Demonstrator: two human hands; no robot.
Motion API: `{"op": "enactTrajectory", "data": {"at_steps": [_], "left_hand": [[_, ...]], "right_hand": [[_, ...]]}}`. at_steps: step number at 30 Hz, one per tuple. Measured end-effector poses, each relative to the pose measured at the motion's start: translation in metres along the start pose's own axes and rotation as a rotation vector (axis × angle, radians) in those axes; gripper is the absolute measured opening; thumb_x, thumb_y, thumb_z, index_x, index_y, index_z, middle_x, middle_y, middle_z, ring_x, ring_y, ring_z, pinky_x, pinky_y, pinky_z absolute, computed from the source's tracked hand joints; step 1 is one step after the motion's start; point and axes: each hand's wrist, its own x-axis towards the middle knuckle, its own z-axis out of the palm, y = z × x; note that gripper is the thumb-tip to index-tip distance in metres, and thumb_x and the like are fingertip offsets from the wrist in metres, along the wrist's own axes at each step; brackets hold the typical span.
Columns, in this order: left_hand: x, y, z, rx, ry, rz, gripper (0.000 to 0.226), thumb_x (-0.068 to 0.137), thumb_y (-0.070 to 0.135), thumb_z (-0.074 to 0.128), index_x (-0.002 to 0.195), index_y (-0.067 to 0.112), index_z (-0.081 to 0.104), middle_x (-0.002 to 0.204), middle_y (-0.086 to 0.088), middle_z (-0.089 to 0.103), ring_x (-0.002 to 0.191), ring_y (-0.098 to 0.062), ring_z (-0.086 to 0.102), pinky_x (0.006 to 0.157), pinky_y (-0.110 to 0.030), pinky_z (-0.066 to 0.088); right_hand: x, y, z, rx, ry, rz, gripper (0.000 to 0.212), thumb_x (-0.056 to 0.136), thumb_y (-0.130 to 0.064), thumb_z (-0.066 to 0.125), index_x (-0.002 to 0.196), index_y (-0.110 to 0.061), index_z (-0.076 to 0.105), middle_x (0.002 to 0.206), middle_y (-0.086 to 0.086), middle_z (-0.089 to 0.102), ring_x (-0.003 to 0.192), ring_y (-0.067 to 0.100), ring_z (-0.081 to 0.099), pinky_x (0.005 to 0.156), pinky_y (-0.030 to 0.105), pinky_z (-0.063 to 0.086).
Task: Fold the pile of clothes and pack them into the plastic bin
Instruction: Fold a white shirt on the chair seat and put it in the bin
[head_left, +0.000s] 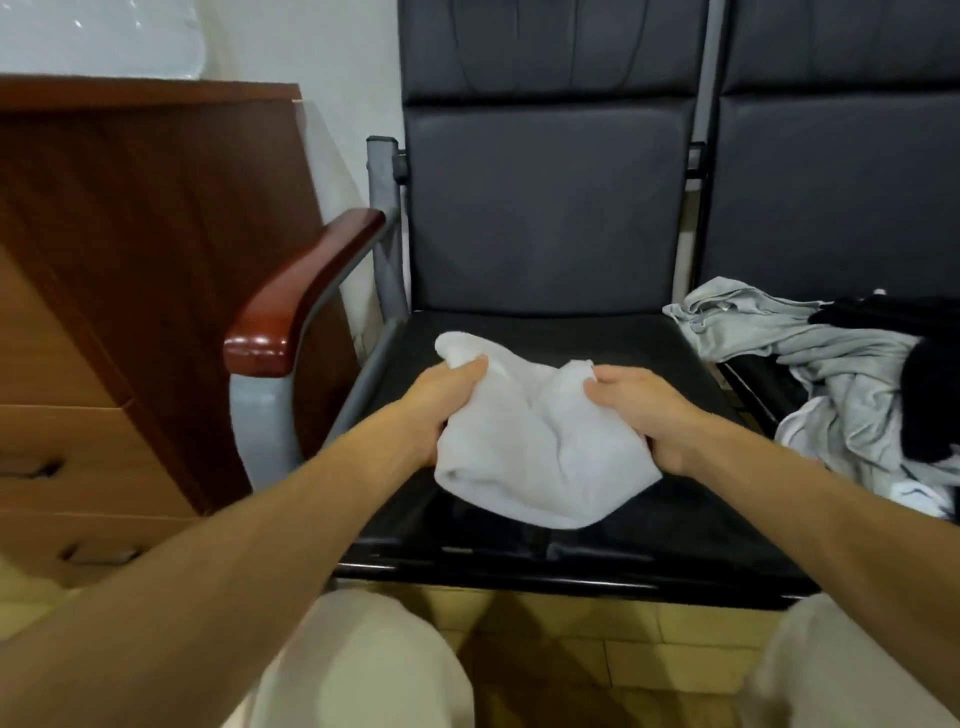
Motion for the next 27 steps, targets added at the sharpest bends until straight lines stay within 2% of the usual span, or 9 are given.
{"op": "enactTrajectory", "data": {"at_steps": [5,9,12,14,17,21,23,25,27], "left_hand": [[-0.046,0.024,-0.077,-0.008,0.163,0.337,0.046,0.099,0.041,0.046,0.14,0.021,0.044,0.127,-0.002,0.061,0.104,-0.02,0.061,0.09,-0.036,0.051],[-0.1,0.006,-0.147,0.044,0.321,0.402,0.027,0.099,0.049,0.04,0.12,0.034,0.044,0.102,0.01,0.062,0.09,-0.011,0.063,0.069,-0.024,0.051],[-0.135,-0.031,-0.201,0.057,0.47,0.42,0.018,0.1,0.044,0.04,0.115,0.036,0.044,0.103,0.011,0.062,0.091,-0.01,0.063,0.07,-0.025,0.052],[-0.155,-0.067,-0.237,0.092,0.535,0.387,0.014,0.102,0.037,0.039,0.114,0.036,0.046,0.103,0.012,0.062,0.09,-0.007,0.063,0.072,-0.027,0.053],[-0.186,-0.134,-0.282,0.116,0.603,0.268,0.027,0.103,0.03,0.039,0.129,0.023,0.046,0.114,-0.003,0.064,0.096,-0.015,0.062,0.082,-0.04,0.055],[-0.237,-0.224,-0.313,0.0,0.737,0.109,0.028,0.103,0.02,0.041,0.13,0.019,0.045,0.097,0.005,0.063,0.076,-0.004,0.063,0.054,-0.019,0.053],[-0.259,-0.267,-0.32,-0.087,0.781,0.013,0.025,0.103,0.022,0.041,0.127,0.027,0.044,0.101,0.001,0.064,0.084,-0.013,0.066,0.066,-0.035,0.06],[-0.28,-0.305,-0.326,-0.137,0.812,-0.082,0.022,0.102,0.024,0.041,0.122,0.034,0.044,0.109,-0.003,0.064,0.095,-0.023,0.066,0.081,-0.053,0.057],[-0.301,-0.335,-0.327,-0.196,0.847,-0.158,0.024,0.103,0.023,0.04,0.125,0.034,0.042,0.112,0.0,0.063,0.097,-0.021,0.065,0.078,-0.05,0.058]], "right_hand": [[-0.028,-0.067,0.061,-0.01,-0.174,-0.229,0.02,0.098,-0.022,0.055,0.116,-0.02,0.063,0.108,-0.002,0.069,0.095,0.014,0.067,0.074,0.029,0.055],[-0.045,-0.099,0.138,-0.262,-0.234,-0.478,0.031,0.099,-0.014,0.05,0.129,-0.018,0.056,0.117,-0.006,0.061,0.102,0.011,0.059,0.078,0.021,0.048],[-0.055,-0.1,0.205,-0.367,-0.295,-0.579,0.043,0.101,-0.015,0.046,0.144,-0.015,0.043,0.143,-0.002,0.047,0.128,0.016,0.045,0.102,0.025,0.036],[-0.063,-0.089,0.25,-0.414,-0.36,-0.61,0.048,0.102,-0.016,0.044,0.149,-0.013,0.034,0.152,-0.001,0.036,0.138,0.018,0.035,0.105,0.022,0.026],[-0.078,-0.057,0.314,-0.488,-0.491,-0.603,0.047,0.104,-0.016,0.039,0.15,-0.014,0.03,0.153,-0.001,0.034,0.14,0.02,0.033,0.101,0.021,0.025],[-0.103,-0.002,0.385,-0.604,-0.656,-0.601,0.044,0.103,-0.019,0.04,0.148,-0.018,0.037,0.152,-0.001,0.038,0.139,0.02,0.035,0.105,0.024,0.026],[-0.118,0.023,0.416,-0.631,-0.761,-0.574,0.043,0.103,-0.018,0.041,0.147,-0.017,0.039,0.151,0.001,0.04,0.138,0.022,0.037,0.107,0.027,0.029],[-0.136,0.048,0.444,-0.622,-0.886,-0.539,0.043,0.103,-0.014,0.041,0.146,-0.013,0.039,0.151,0.003,0.04,0.138,0.023,0.037,0.109,0.029,0.03],[-0.154,0.072,0.467,-0.622,-0.967,-0.513,0.042,0.102,-0.012,0.043,0.144,-0.011,0.042,0.15,0.004,0.041,0.138,0.023,0.038,0.11,0.028,0.028]]}}
